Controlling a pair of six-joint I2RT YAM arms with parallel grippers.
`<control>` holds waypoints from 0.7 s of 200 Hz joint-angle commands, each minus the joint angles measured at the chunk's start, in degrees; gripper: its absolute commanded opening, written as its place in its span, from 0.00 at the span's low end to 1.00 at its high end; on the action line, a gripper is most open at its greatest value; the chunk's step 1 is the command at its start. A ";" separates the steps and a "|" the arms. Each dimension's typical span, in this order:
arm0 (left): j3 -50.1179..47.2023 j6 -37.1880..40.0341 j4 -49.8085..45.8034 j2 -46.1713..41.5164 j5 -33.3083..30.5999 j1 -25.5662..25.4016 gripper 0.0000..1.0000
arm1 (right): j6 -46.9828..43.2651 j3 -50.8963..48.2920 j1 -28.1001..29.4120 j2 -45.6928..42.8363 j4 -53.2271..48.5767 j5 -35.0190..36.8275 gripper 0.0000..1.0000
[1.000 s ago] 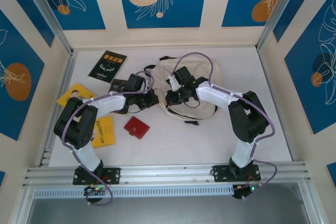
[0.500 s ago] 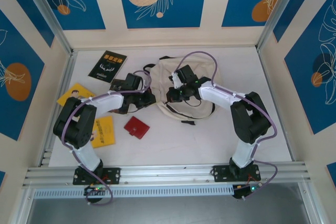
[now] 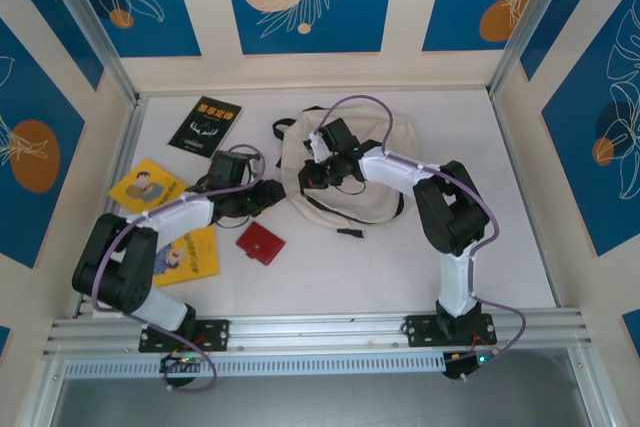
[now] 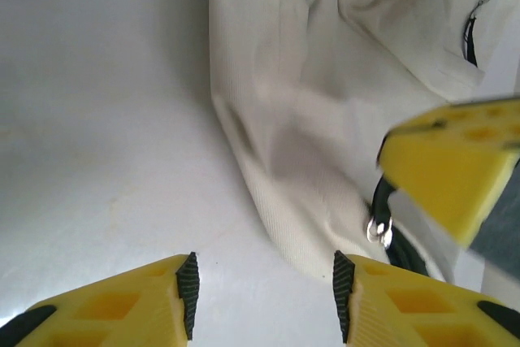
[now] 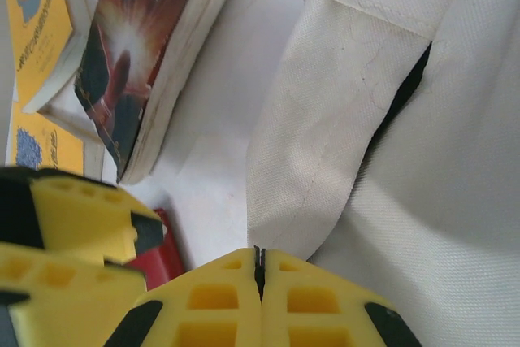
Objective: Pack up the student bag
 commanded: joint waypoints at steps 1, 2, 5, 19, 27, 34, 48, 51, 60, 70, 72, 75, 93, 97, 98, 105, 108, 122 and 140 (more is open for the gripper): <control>-3.72 -4.54 7.14 -2.96 1.21 -1.73 0.52 | 0.71 2.90 -0.02 0.52 0.97 -0.96 0.00; -3.87 -4.62 7.34 -3.05 1.21 -1.81 0.53 | 0.71 2.92 -0.03 0.55 0.97 -1.01 0.00; -4.29 -4.99 8.16 -3.32 1.09 -2.13 0.54 | 0.85 3.02 -0.07 0.54 0.97 -1.17 0.00; -5.75 -6.83 11.72 -4.27 0.32 -3.81 0.58 | 1.54 3.45 -0.29 0.59 1.51 -2.41 0.00; -6.13 -7.59 13.55 -4.20 0.17 -4.82 0.59 | 2.07 3.56 -0.39 0.63 2.07 -3.34 0.00; -5.99 -8.10 14.78 -3.82 -0.16 -5.71 0.60 | 2.29 3.79 -0.38 0.74 2.35 -4.21 0.00; -5.74 -9.41 17.56 -2.42 -0.63 -6.96 0.59 | 2.97 4.04 -0.36 0.98 2.59 -5.06 0.00; -5.71 -9.81 18.09 -2.01 -0.76 -7.14 0.59 | 3.00 4.00 -0.36 1.08 2.70 -5.17 0.00; -5.36 -10.77 19.95 -0.75 -0.60 -7.48 0.58 | 3.27 4.06 -0.37 1.03 2.81 -5.35 0.00; -4.54 -11.64 21.33 0.78 -0.29 -7.73 0.55 | 3.36 3.93 -0.37 0.96 2.82 -5.28 0.00; -4.37 -11.71 21.49 1.09 -0.28 -7.83 0.55 | 3.43 3.85 -0.33 0.97 2.82 -5.27 0.00; -4.07 -11.89 21.70 1.51 -0.21 -7.93 0.54 | 3.44 3.83 -0.45 0.97 2.82 -5.33 0.00; -1.96 -11.74 21.38 3.62 -0.28 -9.05 0.53 | 3.79 3.66 -0.46 0.92 2.82 -5.36 0.00; -1.52 -11.54 21.02 3.98 -0.36 -9.30 0.53 | 3.88 3.65 -0.41 0.92 2.82 -5.36 0.00; -1.41 -11.55 20.96 4.11 -0.37 -9.42 0.53 | 3.88 3.65 -0.45 0.93 2.82 -5.40 0.00; -0.76 -11.45 20.43 4.71 -0.58 -9.78 0.51 | 4.12 3.57 -0.47 0.94 2.82 -5.36 0.00; -0.57 -11.42 20.18 4.95 -0.77 -9.95 0.50 | 4.24 3.58 -0.45 0.86 2.82 -5.31 0.00; -0.33 -11.80 19.52 5.66 -1.88 -10.54 0.47 | 4.46 3.39 -0.44 0.92 2.89 -5.36 0.00; -0.51 -12.62 20.42 6.56 -2.51 -10.52 0.43 | 4.72 3.11 -0.34 0.92 3.15 -5.53 0.00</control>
